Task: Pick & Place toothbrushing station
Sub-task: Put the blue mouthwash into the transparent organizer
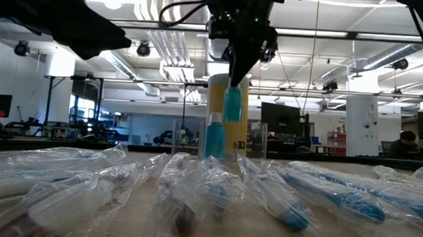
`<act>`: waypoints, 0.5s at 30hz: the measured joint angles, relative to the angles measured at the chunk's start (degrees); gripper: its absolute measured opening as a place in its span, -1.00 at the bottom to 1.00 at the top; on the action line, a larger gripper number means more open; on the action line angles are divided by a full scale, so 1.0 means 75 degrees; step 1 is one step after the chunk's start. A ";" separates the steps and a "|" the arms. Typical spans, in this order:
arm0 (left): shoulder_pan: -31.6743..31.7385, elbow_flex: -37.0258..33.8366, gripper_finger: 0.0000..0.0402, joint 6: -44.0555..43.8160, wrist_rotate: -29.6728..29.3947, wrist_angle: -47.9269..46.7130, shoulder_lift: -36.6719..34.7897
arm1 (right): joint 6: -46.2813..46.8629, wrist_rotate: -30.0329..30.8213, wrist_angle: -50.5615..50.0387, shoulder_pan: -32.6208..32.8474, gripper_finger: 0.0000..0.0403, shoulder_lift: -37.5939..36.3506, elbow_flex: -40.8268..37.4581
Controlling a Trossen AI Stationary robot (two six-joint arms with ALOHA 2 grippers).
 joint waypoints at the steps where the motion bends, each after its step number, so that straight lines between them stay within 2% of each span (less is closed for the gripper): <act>1: 0.0000 0.0013 -0.30 0.0000 -0.0001 0.0003 0.0000 | 0.0006 0.0031 0.0117 -0.0001 -0.53 0.0000 -0.0049; 15: 0.0000 0.0019 -0.30 -0.0178 0.0001 0.0000 0.0003 | -0.0082 0.0144 0.0701 -0.0127 -0.53 -0.0015 -0.0475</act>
